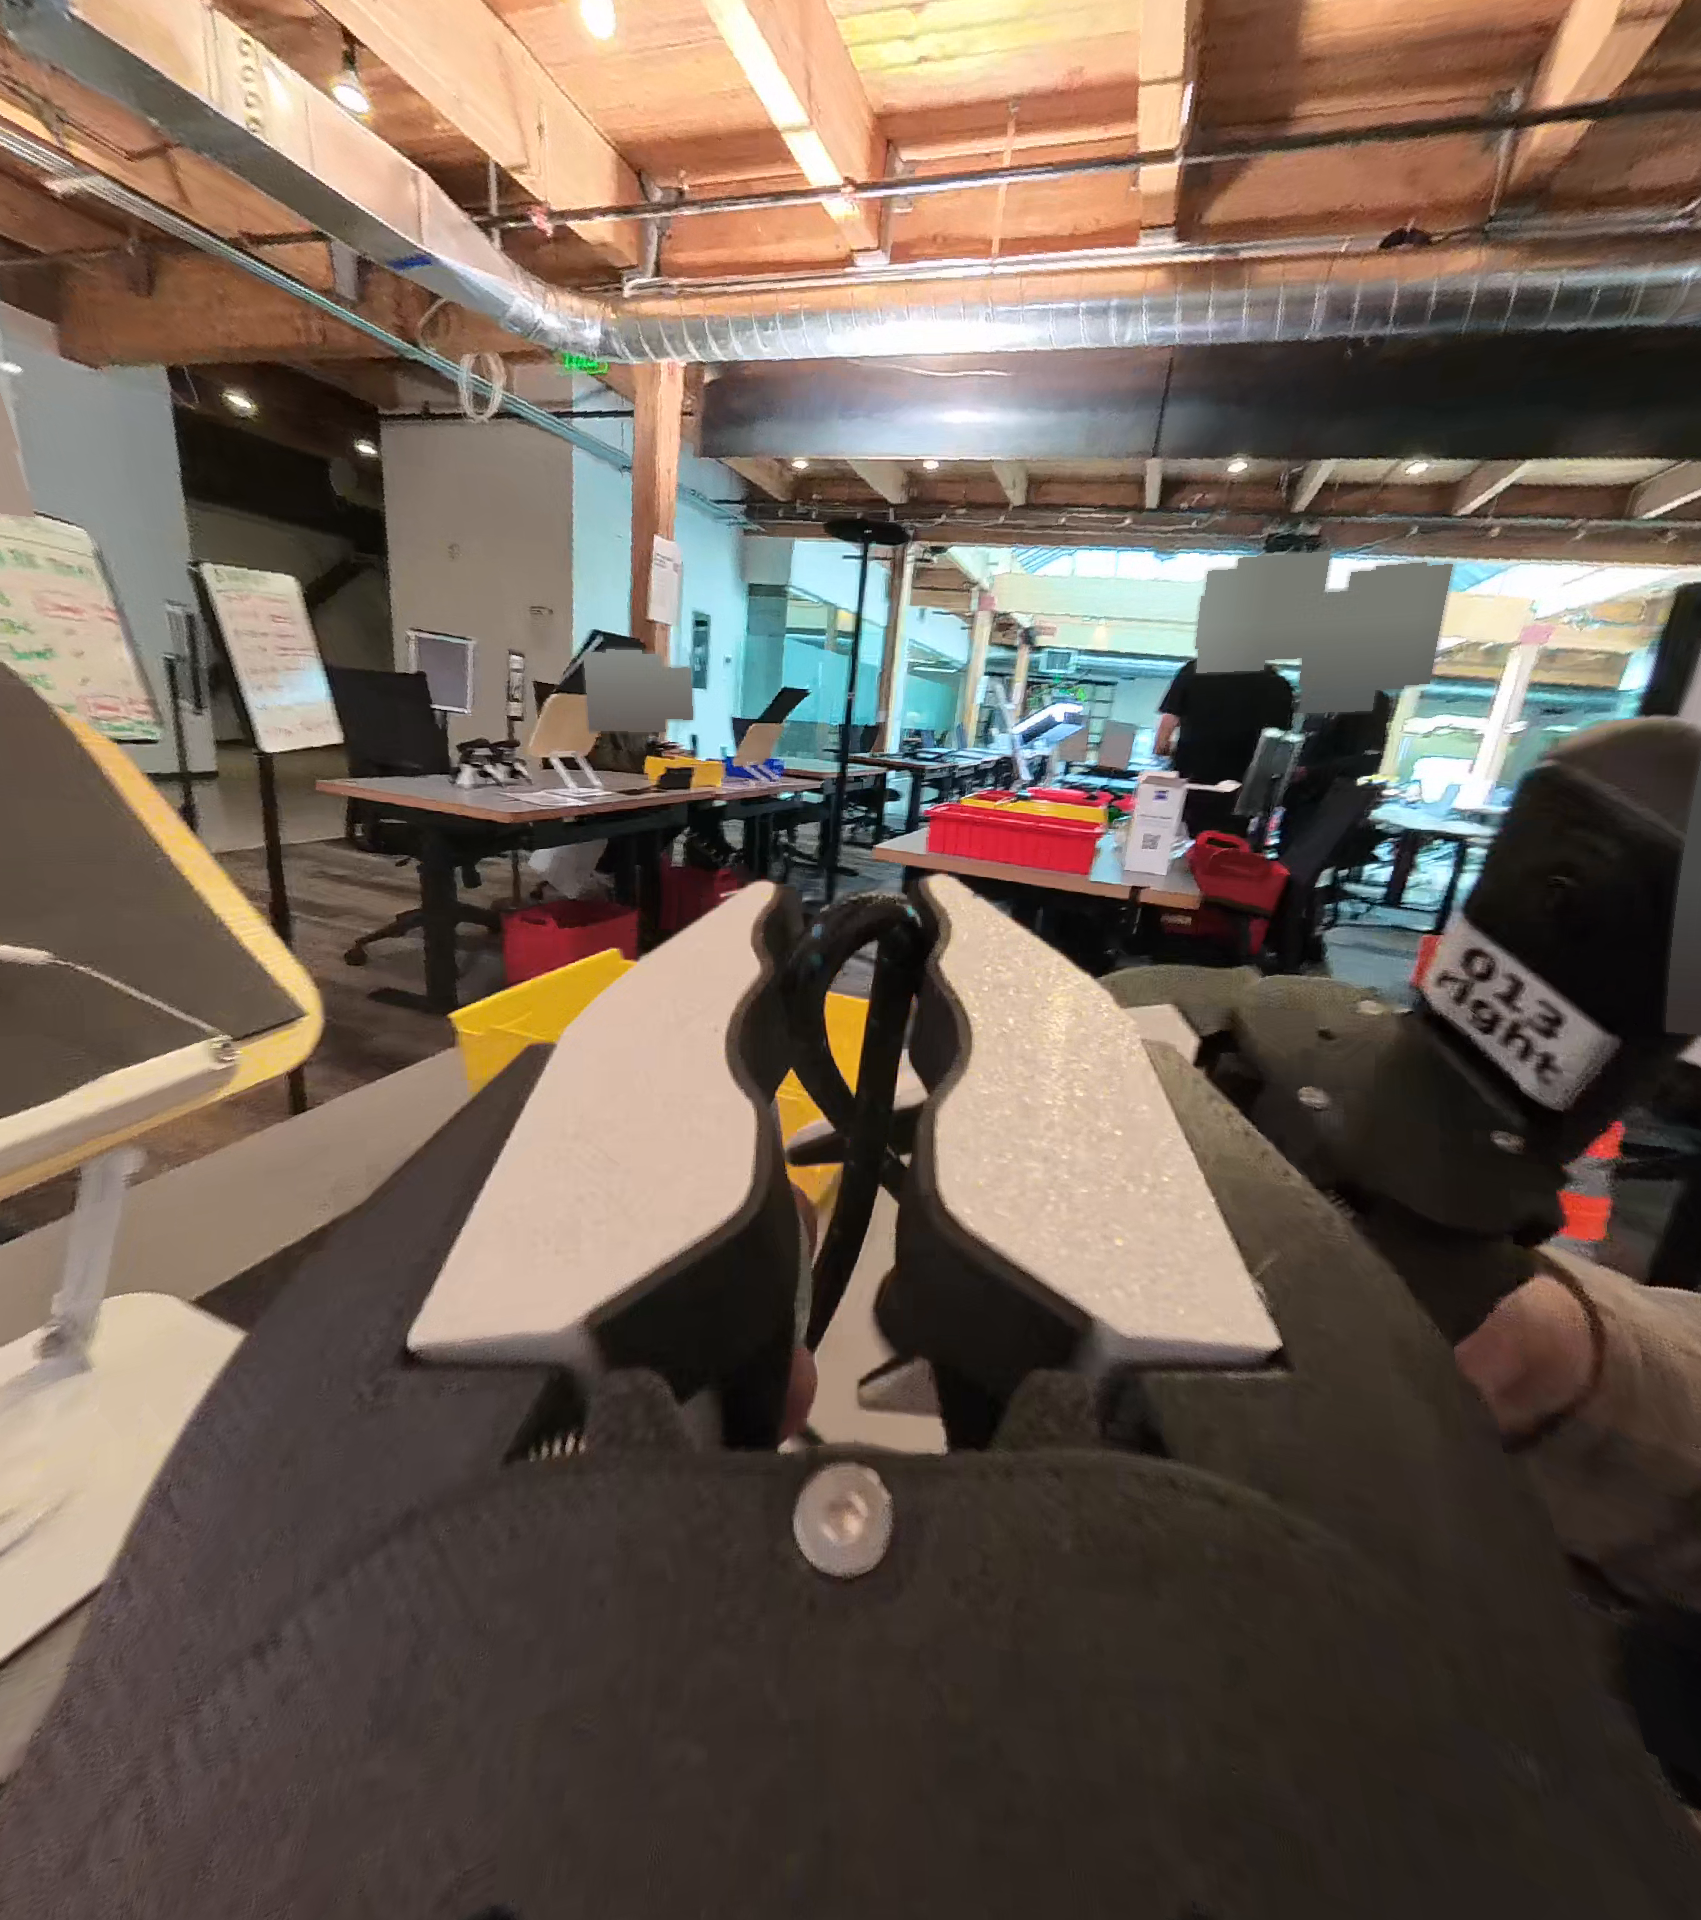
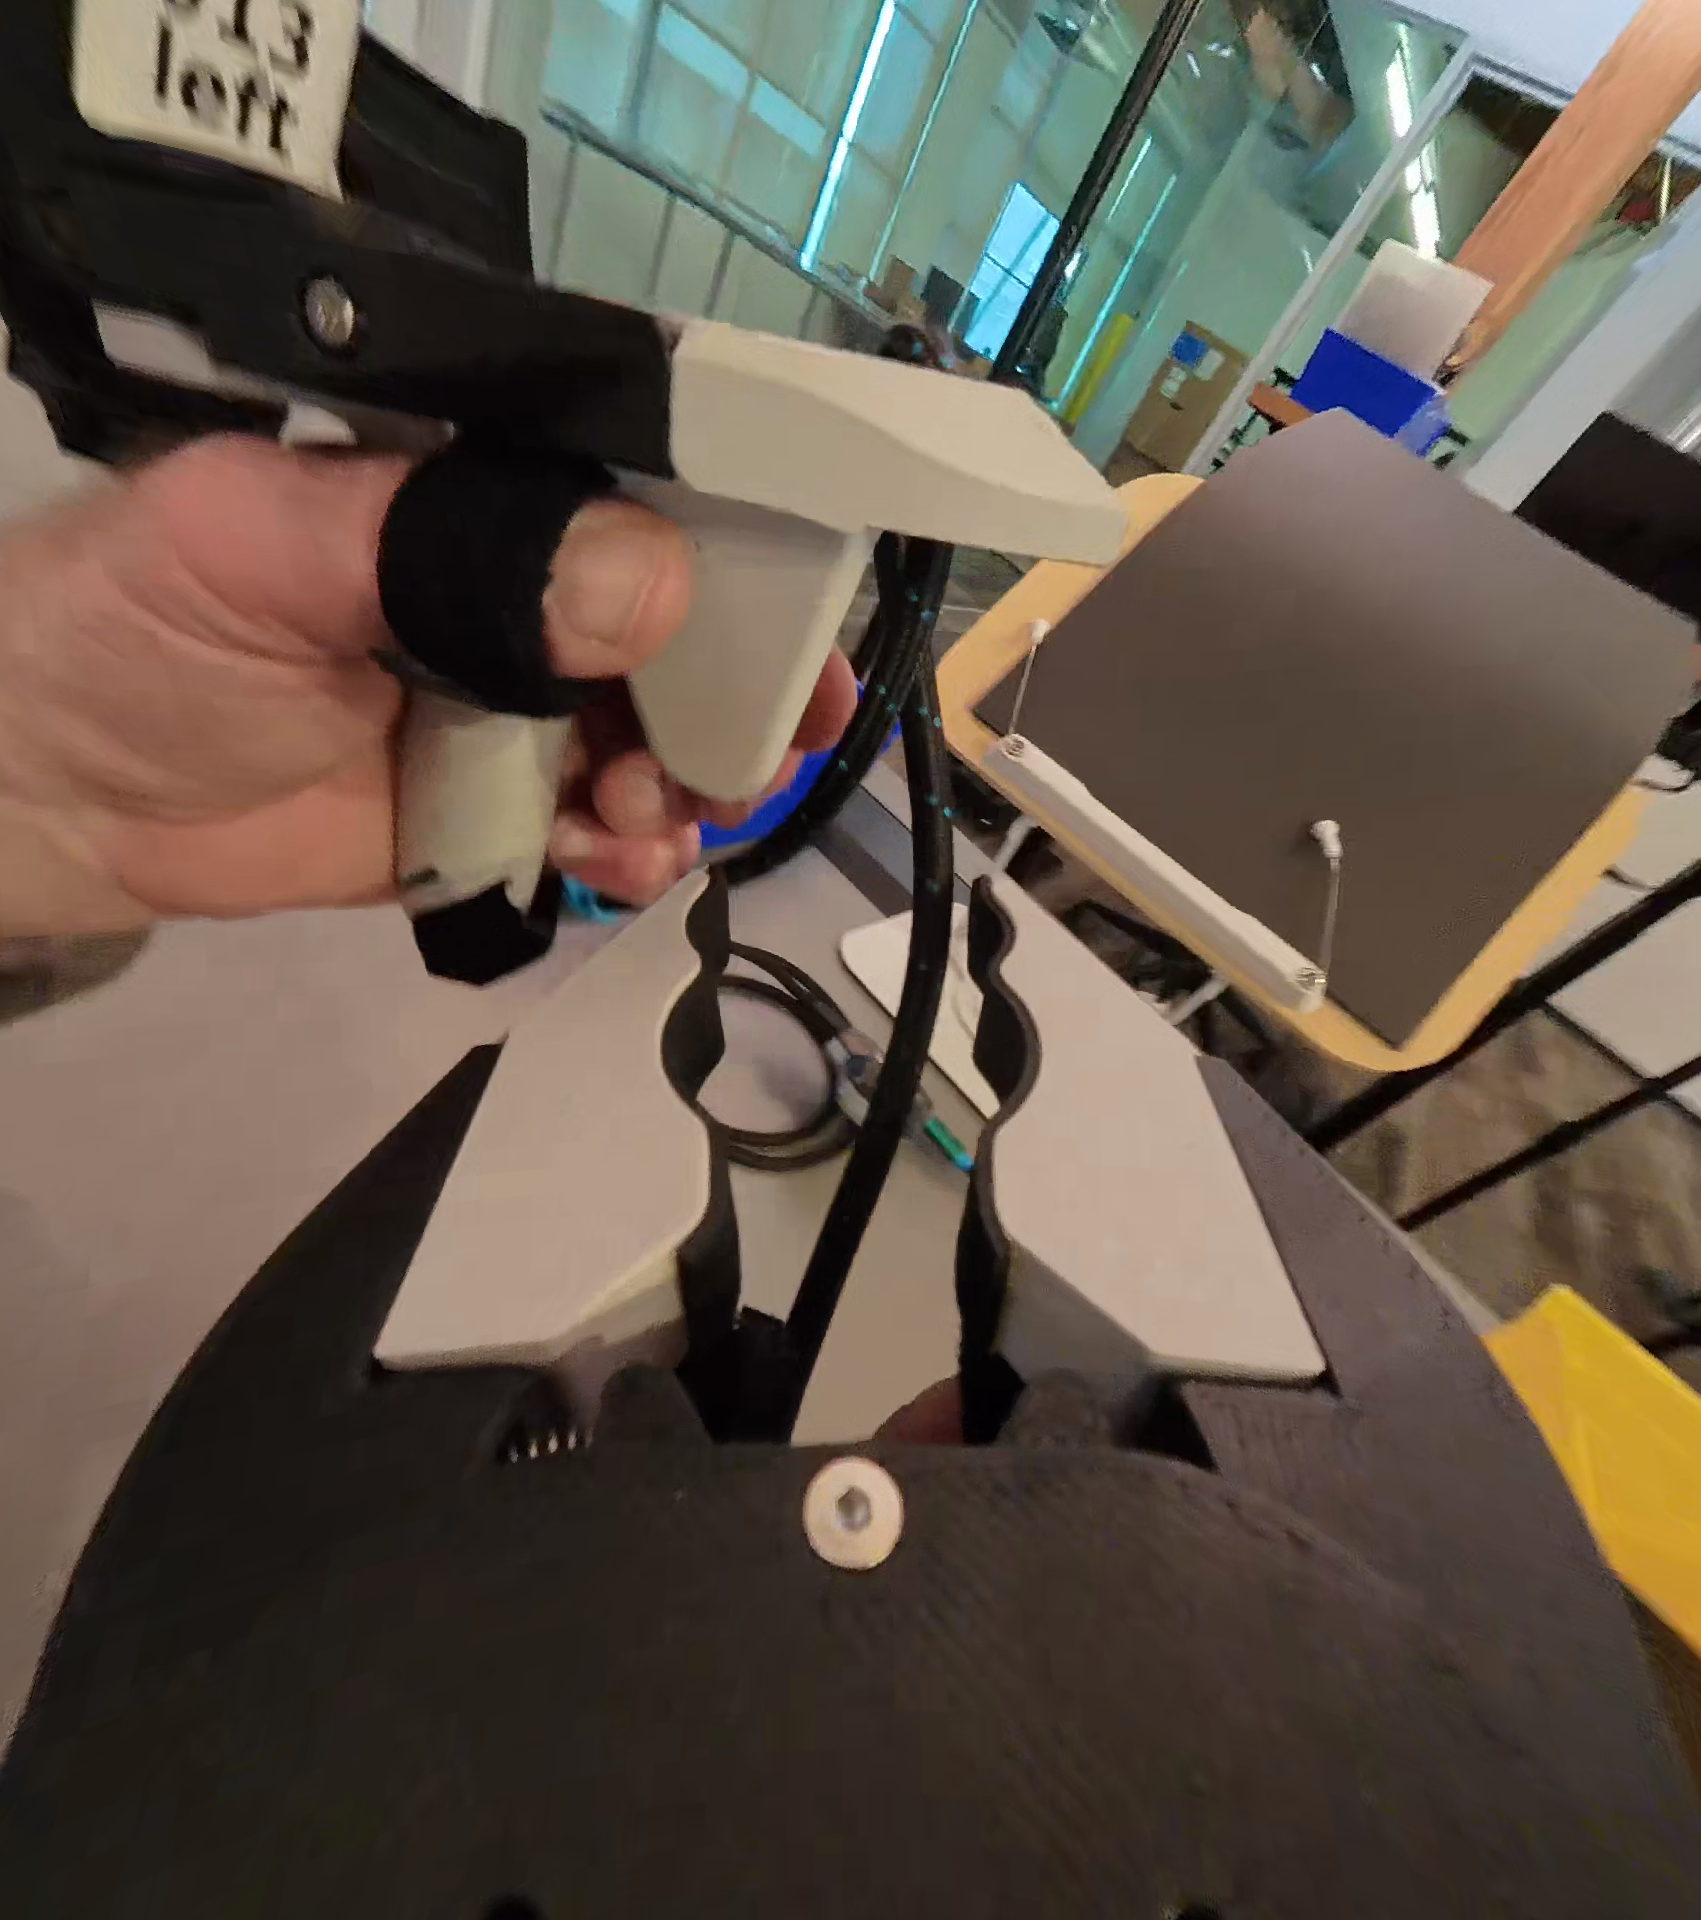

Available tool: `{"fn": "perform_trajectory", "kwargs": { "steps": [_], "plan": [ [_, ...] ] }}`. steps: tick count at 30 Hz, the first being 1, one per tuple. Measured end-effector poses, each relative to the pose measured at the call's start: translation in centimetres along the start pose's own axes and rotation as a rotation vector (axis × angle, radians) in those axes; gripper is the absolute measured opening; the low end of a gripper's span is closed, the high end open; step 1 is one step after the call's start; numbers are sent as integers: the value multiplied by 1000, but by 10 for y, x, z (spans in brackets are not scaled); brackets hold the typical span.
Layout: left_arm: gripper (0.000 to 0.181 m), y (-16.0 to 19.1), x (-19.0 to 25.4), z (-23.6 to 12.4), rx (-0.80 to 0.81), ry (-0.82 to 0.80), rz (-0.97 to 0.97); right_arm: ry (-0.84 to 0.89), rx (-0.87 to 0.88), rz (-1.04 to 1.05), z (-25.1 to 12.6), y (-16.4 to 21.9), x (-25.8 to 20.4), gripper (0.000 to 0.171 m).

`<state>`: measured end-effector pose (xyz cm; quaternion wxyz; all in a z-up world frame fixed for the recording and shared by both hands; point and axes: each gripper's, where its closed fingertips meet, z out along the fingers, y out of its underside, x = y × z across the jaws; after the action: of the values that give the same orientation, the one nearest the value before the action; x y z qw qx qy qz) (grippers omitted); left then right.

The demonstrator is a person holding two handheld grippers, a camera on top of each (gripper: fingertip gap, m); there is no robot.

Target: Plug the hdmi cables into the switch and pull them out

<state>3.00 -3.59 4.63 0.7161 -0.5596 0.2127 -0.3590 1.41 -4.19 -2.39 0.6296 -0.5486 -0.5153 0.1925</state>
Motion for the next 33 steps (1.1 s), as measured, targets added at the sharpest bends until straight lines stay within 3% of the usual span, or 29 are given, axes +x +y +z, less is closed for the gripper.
{"fn": "perform_trajectory", "kwargs": {
  "steps": [7,12,19,24,28,33],
  "plan": [
    [20,-6,3,-2,65,10,-48,-24,27,120,17,0,-5,30],
    [21,-2,5,-4,56,-1,5,26,58,124,28,3,2,9],
    [23,2,7,-5,53,36,-10,100,62,-75,27,6,15,4],
    [28,10,8,-7,35,41,63,226,-6,-350,19,11,34,4],
    [54,9,2,-17,-3,5,137,294,-46,-450,12,20,52,3],
    [65,19,-7,-40,-165,-28,297,348,-116,-474,-6,40,73,4]
  ]
}}
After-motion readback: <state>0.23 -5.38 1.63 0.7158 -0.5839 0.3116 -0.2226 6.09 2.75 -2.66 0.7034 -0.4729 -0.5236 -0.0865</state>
